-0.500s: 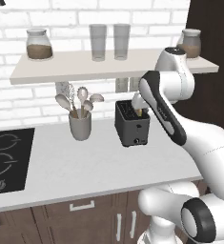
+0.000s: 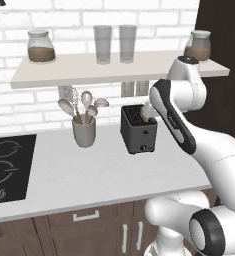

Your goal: Start the toaster. Once the lever pops up, take the bread to the plate on the dining counter.

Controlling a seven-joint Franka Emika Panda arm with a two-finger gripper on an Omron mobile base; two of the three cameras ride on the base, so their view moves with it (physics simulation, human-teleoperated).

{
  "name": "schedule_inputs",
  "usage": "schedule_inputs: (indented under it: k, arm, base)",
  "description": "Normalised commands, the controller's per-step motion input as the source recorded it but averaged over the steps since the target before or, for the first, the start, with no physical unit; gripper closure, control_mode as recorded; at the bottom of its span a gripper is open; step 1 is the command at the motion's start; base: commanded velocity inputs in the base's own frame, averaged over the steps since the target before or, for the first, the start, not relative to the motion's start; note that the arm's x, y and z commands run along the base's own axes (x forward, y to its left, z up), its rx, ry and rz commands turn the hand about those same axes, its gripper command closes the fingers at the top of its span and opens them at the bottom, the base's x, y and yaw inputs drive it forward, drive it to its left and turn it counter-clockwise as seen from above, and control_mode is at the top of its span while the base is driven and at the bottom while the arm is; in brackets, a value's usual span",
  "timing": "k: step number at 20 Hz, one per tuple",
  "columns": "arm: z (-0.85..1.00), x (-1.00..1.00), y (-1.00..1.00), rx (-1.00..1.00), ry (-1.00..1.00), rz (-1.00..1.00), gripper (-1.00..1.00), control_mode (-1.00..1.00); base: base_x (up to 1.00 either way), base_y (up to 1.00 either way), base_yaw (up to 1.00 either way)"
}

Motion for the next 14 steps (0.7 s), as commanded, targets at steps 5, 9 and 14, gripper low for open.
schedule_inputs:
  k: [5,9,14]
  arm:
    - [-0.40,0.16,-0.06,0.00,-0.01,0.00,-1.00,-1.00]
    - [-0.44,0.14,-0.08,0.00,-0.01,0.00,-1.00,-1.00]
    - [-0.20,0.17,-0.07,0.00,0.00,0.00,-1.00,-1.00]
  base:
    - [0.00,0.00,0.00]
    - [0.00,0.00,0.00]
    - [0.00,0.00,0.00]
